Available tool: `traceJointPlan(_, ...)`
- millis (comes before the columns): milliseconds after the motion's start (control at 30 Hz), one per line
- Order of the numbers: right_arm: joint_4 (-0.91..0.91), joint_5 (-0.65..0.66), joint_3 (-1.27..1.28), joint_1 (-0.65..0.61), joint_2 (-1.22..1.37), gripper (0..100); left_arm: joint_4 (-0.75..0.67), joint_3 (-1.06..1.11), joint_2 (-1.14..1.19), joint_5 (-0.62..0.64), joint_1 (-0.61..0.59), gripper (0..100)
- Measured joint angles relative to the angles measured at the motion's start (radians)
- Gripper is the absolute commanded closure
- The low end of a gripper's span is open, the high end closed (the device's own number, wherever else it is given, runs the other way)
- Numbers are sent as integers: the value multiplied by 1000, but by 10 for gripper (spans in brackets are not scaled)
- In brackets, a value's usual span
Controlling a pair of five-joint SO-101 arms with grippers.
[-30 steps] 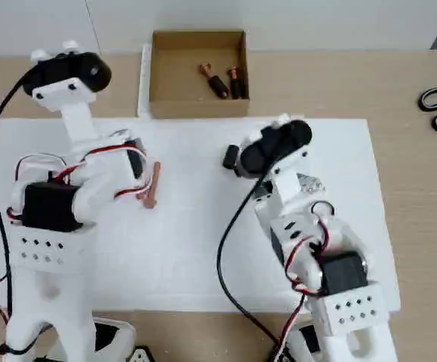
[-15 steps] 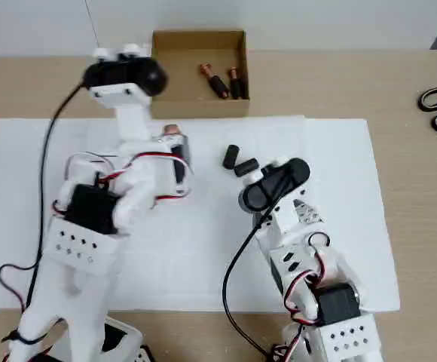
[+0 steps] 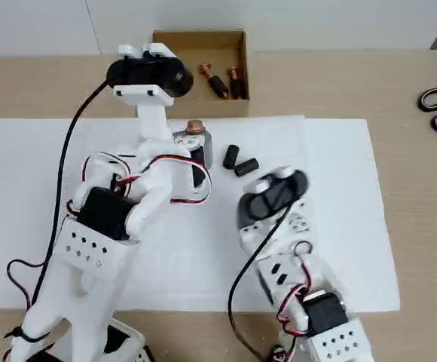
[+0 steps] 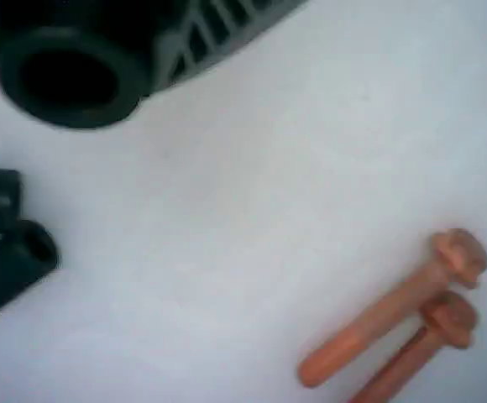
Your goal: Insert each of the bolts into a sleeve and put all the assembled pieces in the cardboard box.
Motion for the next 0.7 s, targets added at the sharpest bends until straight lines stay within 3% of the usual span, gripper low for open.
traceJointPlan(167, -6, -6, 38, -84, -38, 995, -38, 46, 2, 0, 78, 995)
traceJointPlan(433, -6, -6, 43, -95, -78, 995, -255, 213, 2, 0, 103, 995)
traceJointPlan(700, -6, -74, 43, -95, -87, 995, -308, 232, 2, 46, 104, 995)
